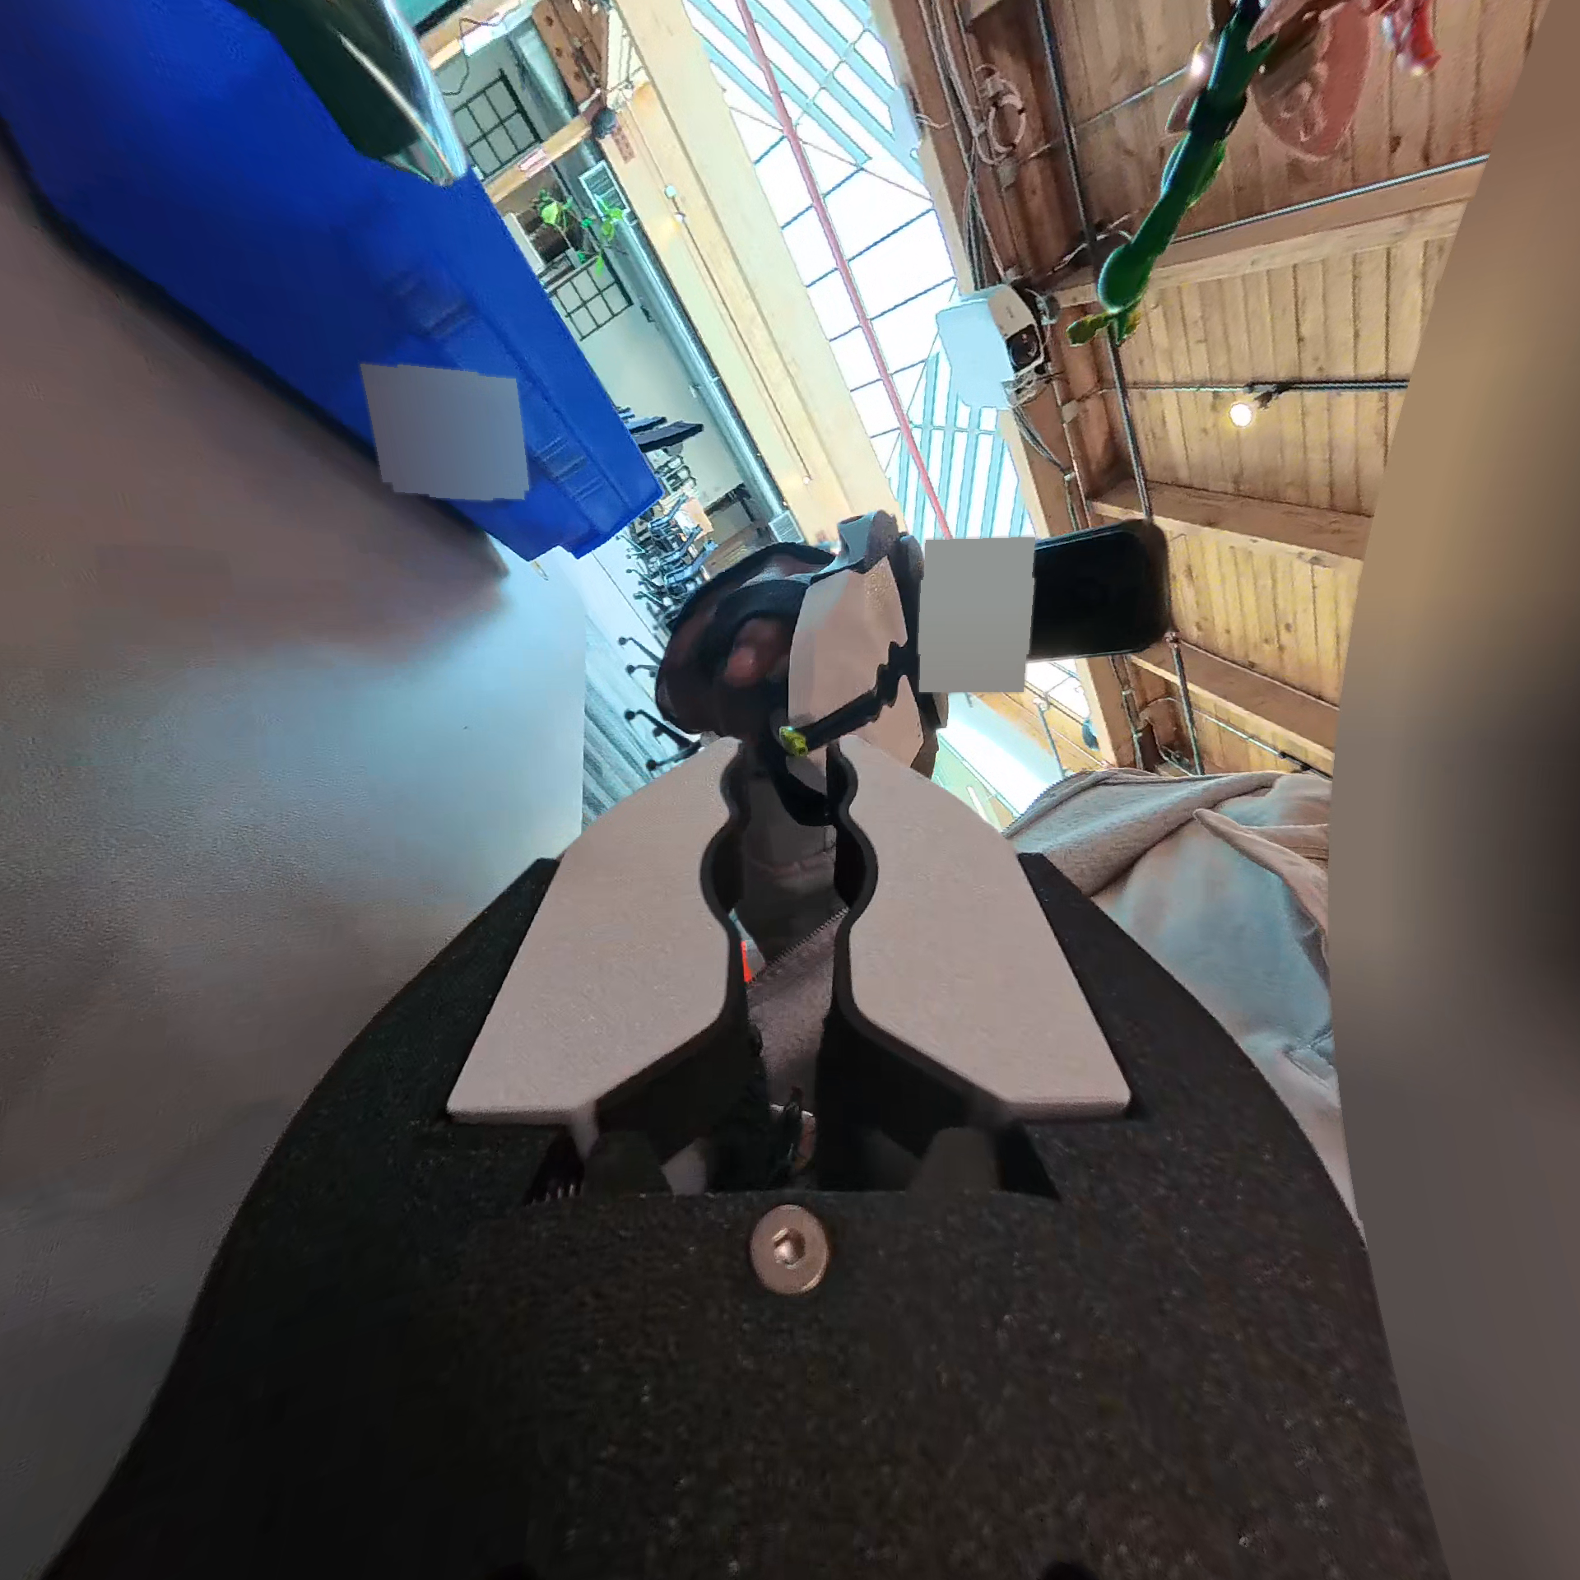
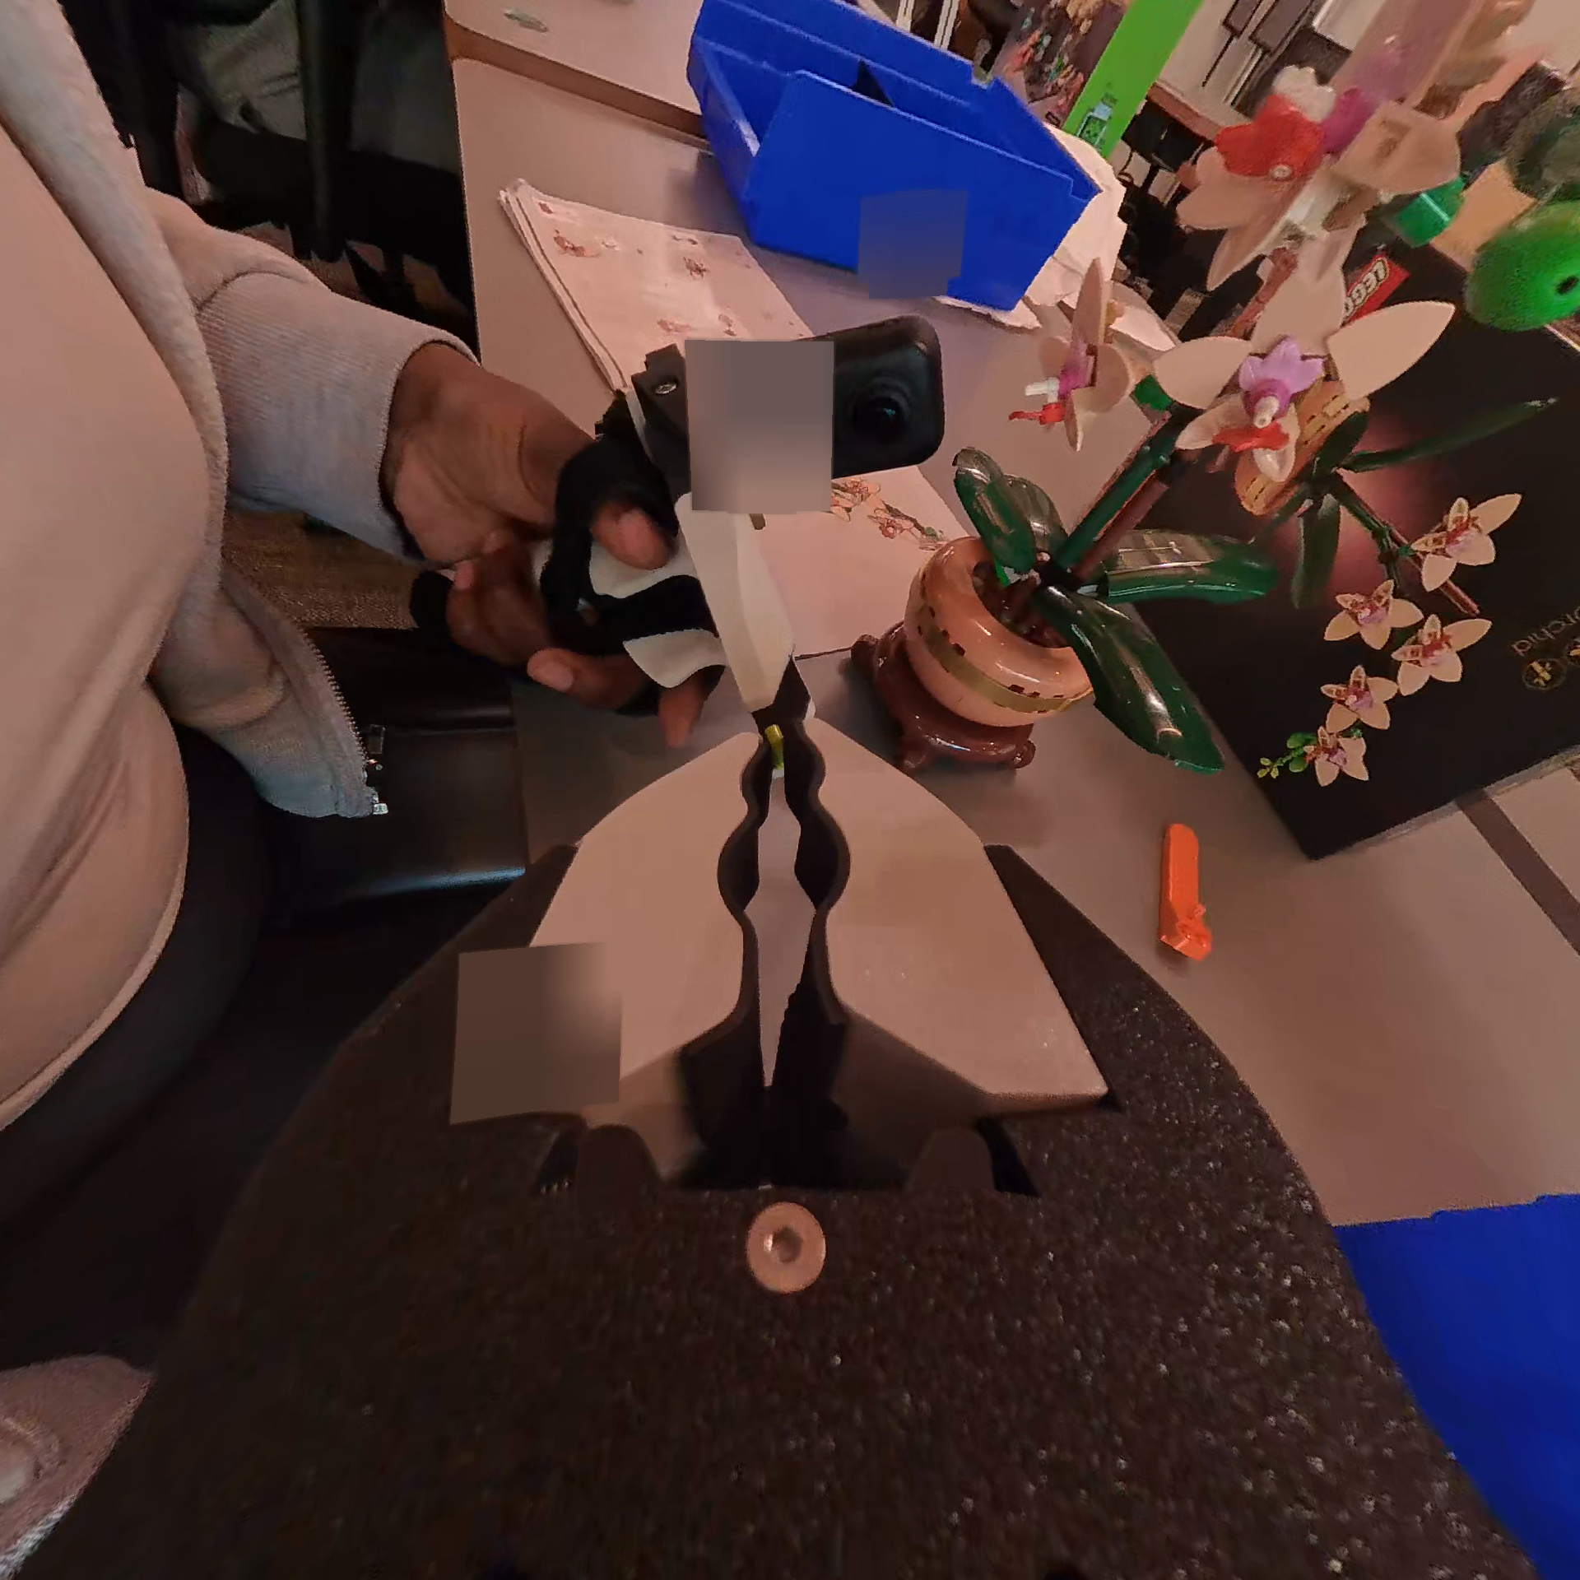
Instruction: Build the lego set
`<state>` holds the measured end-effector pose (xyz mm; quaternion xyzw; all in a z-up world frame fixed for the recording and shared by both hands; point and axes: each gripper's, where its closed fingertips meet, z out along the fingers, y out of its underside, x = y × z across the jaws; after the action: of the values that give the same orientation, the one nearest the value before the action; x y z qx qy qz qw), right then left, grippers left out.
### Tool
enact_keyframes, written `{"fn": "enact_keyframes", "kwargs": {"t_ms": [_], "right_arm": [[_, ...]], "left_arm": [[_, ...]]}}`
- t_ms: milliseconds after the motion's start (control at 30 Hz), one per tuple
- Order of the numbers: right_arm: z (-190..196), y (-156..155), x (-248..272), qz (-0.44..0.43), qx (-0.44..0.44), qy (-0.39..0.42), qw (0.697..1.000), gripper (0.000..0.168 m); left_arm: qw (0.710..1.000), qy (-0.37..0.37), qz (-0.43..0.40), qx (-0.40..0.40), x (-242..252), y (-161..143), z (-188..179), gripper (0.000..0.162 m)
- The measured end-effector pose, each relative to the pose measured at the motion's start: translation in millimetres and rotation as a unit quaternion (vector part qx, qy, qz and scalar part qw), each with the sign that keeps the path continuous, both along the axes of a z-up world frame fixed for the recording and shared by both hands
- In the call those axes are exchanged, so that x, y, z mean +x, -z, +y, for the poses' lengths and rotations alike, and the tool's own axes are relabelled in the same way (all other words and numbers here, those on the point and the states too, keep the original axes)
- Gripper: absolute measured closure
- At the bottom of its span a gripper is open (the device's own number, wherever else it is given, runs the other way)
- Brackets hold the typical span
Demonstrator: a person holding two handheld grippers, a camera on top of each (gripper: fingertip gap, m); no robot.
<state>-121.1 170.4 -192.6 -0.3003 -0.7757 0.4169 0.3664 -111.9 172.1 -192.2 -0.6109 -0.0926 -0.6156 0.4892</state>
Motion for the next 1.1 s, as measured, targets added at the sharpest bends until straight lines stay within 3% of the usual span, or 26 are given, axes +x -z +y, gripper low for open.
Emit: {"fn": "enact_keyframes", "kwargs": {"t_ms": [200,633,800,1100], "right_arm": [[-0.6,1.9,-3.2,-0.006,0.009,0.009,1.0,0.165],[-5.1,-3.7,-6.5,0.006,0.04,-0.005,0.999,0.165],[-6.3,-4.4,-6.1,0.006,0.049,-0.008,0.999,0.165],[-10.9,-10.9,-3.7,0.016,0.016,-0.025,0.999,0.164]], "left_arm": [[1.0,0.014,-0.007,0.013,2.9,-1.4,-0.6,0.155],[0.999,0.01,-0.026,0.019,-2.4,-3.6,-4.2,0.152],[0.999,0.01,-0.028,0.028,-3.0,-5.4,-6.0,0.158],[0.997,0.024,-0.052,0.052,-1.0,-12.8,-11.4,0.161]]}}
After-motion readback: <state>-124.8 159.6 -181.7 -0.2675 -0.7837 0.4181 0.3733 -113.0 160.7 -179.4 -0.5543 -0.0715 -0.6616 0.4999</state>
